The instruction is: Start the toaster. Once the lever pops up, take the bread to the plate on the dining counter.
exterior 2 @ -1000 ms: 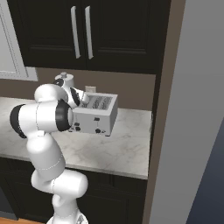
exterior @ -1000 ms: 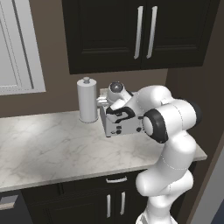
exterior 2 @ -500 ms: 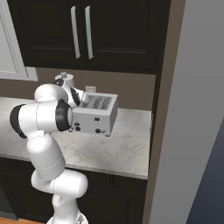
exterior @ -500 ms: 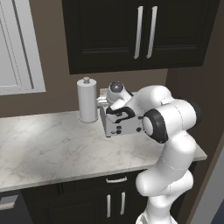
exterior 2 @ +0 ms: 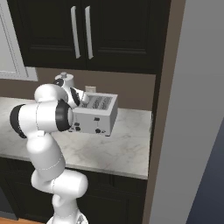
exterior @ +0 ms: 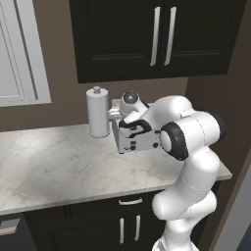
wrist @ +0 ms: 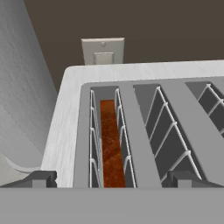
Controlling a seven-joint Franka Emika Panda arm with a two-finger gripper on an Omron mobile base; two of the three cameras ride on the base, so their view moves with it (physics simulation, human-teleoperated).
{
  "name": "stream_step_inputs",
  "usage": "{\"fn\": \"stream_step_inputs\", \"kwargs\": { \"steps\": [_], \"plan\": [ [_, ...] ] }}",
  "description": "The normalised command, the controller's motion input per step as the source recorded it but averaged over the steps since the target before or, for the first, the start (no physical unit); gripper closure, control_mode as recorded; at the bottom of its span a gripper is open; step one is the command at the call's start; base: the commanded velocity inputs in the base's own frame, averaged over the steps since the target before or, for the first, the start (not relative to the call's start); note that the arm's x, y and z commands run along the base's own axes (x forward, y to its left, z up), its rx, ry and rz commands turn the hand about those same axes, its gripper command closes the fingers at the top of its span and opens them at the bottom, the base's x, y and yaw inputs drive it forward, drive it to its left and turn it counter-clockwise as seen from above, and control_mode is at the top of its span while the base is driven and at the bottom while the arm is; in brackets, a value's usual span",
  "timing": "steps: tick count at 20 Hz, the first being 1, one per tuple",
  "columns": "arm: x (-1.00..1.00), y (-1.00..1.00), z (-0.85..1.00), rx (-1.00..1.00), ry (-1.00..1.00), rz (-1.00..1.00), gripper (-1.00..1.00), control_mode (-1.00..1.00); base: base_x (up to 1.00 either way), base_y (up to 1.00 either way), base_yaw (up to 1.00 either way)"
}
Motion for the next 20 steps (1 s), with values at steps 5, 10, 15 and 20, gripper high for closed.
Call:
{"fn": "stream_step_inputs", "kwargs": {
  "steps": [5,10,15,20],
  "plan": [
    [0.0,0.0,0.0,0.0,0.0,0.0,-1.0,-1.0,0.0,0.0,0.0],
    [0.0,0.0,0.0,0.0,0.0,0.0,-1.0,-1.0,0.0,0.0,0.0],
    [0.0,0.0,0.0,0.0,0.0,0.0,-1.0,-1.0,0.0,0.0,0.0],
    [0.0,0.0,0.0,0.0,0.0,0.0,-1.0,-1.0,0.0,0.0,0.0]
  ]
}}
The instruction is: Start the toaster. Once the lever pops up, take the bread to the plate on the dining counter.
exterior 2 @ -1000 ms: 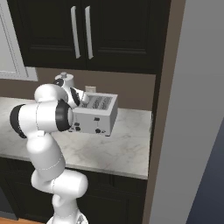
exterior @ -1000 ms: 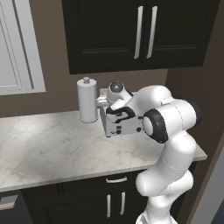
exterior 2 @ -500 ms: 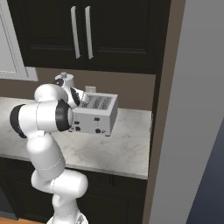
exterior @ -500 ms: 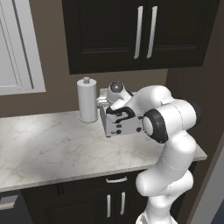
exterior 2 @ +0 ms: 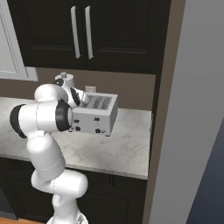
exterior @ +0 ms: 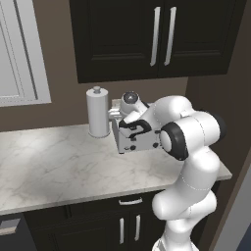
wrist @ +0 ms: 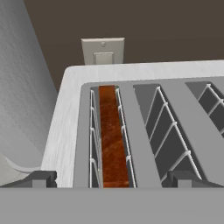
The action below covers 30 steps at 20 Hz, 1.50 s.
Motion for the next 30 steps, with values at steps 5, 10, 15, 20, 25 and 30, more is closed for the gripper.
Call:
{"fn": "stream_step_inputs", "kwargs": {
  "steps": [5,10,15,20,25,30],
  "plan": [
    [0.0,0.0,0.0,0.0,0.0,0.0,-1.0,-1.0,0.0,0.0,0.0],
    [0.0,0.0,0.0,0.0,0.0,0.0,-1.0,-1.0,0.0,0.0,0.0],
    [0.0,0.0,0.0,0.0,0.0,0.0,-1.0,-1.0,0.0,0.0,0.0],
    [0.0,0.0,0.0,0.0,0.0,0.0,-1.0,-1.0,0.0,0.0,0.0],
    [0.0,0.0,0.0,0.0,0.01,0.0,-1.0,-1.0,0.0,0.0,0.0],
    [0.0,0.0,0.0,0.0,0.02,0.0,-1.0,-1.0,0.0,0.0,0.0]
  ]
}}
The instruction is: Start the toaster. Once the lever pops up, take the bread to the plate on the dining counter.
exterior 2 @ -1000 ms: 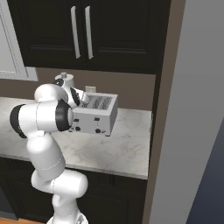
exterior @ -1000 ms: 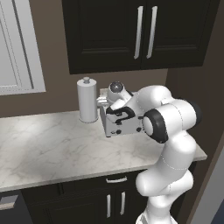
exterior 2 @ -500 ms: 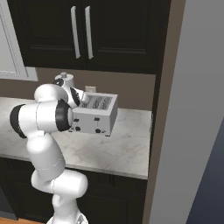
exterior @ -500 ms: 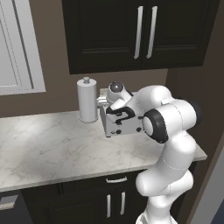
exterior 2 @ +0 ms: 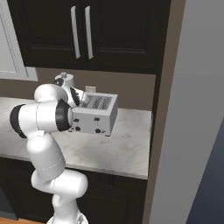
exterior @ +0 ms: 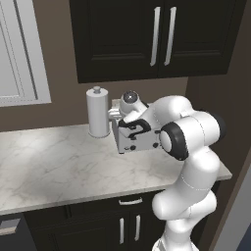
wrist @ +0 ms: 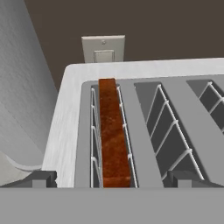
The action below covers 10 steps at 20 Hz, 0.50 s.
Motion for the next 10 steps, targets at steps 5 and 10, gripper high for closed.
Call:
{"fn": "stream_step_inputs", "kwargs": {
  "steps": [5,10],
  "plan": [
    [0.0,0.0,0.0,0.0,0.0,0.0,1.0,-1.0,0.0,0.0,0.0],
    [0.0,0.0,0.0,0.0,0.0,0.0,1.0,-1.0,0.0,0.0,0.0]
  ]
}}
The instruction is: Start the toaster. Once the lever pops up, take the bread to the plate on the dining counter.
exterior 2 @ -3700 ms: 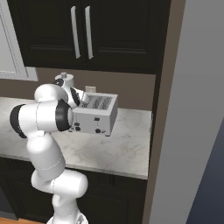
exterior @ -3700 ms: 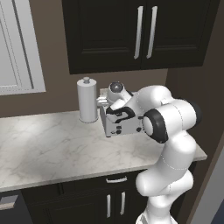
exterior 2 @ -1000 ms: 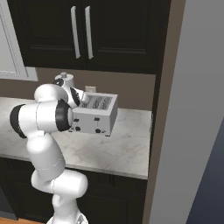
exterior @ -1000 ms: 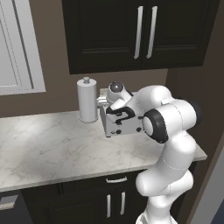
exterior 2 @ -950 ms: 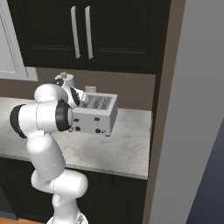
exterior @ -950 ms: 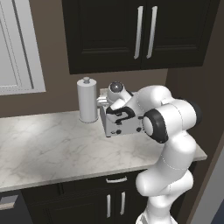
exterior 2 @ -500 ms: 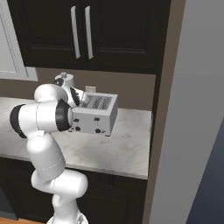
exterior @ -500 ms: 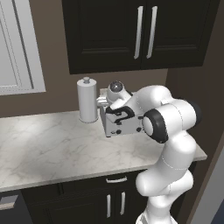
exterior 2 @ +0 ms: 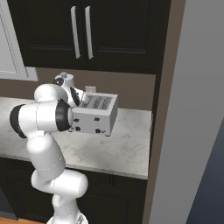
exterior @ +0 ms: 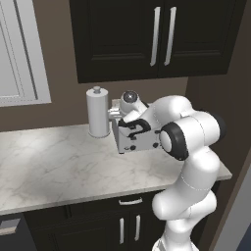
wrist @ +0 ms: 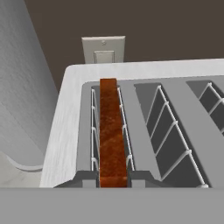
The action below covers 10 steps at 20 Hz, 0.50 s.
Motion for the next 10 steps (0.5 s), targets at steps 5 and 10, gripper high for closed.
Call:
{"fn": "stream_step_inputs", "kwargs": {
  "steps": [5,10],
  "plan": [
    [0.0,0.0,0.0,0.0,0.0,0.0,1.0,-1.0,0.0,0.0,0.0],
    [0.0,0.0,0.0,0.0,0.0,0.0,1.0,-1.0,0.0,0.0,0.0]
  ]
}}
